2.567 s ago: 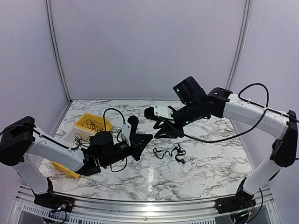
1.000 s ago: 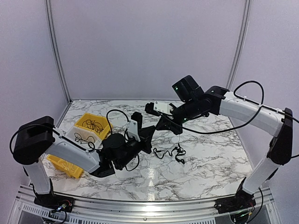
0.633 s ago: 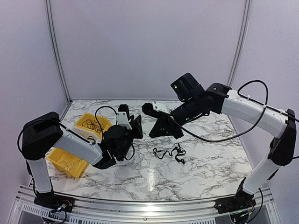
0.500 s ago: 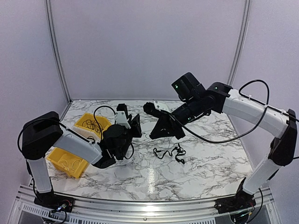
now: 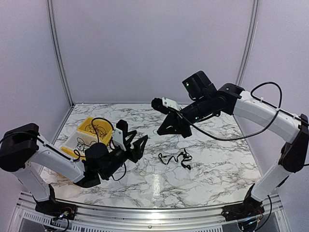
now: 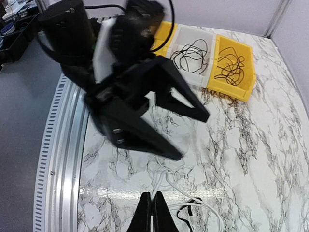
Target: Untangle the cables
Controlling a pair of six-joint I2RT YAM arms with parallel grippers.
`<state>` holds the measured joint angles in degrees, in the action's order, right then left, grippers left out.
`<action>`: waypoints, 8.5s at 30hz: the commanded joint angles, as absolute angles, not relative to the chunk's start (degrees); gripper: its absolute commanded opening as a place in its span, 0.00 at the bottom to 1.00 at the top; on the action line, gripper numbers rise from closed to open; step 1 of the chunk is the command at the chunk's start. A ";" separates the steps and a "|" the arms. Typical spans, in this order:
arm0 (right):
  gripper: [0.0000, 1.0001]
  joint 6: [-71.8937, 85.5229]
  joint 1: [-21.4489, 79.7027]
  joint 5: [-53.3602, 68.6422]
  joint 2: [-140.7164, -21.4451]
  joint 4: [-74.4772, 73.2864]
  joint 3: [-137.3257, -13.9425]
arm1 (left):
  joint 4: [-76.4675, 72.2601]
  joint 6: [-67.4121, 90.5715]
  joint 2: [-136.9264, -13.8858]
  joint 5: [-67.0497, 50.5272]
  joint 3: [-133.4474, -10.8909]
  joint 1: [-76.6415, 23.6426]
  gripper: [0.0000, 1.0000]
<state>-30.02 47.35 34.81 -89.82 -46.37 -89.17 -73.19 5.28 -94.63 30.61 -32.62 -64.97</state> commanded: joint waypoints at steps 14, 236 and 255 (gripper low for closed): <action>0.00 -27.64 46.23 30.88 -89.82 -43.68 -90.02 | -77.25 1.88 -99.50 21.00 -42.42 -67.85 0.47; 0.40 -32.79 39.96 30.32 -98.61 -32.53 -69.44 | 15.56 44.89 -84.44 12.11 -56.51 -51.22 0.61; 0.41 -32.85 39.91 28.77 -98.44 -32.06 -69.08 | 7.40 50.85 -102.60 -3.79 -62.41 -51.44 0.36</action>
<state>-32.99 39.94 29.34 -98.10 -33.01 -69.12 8.97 50.19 -103.92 -2.70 -61.76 -51.33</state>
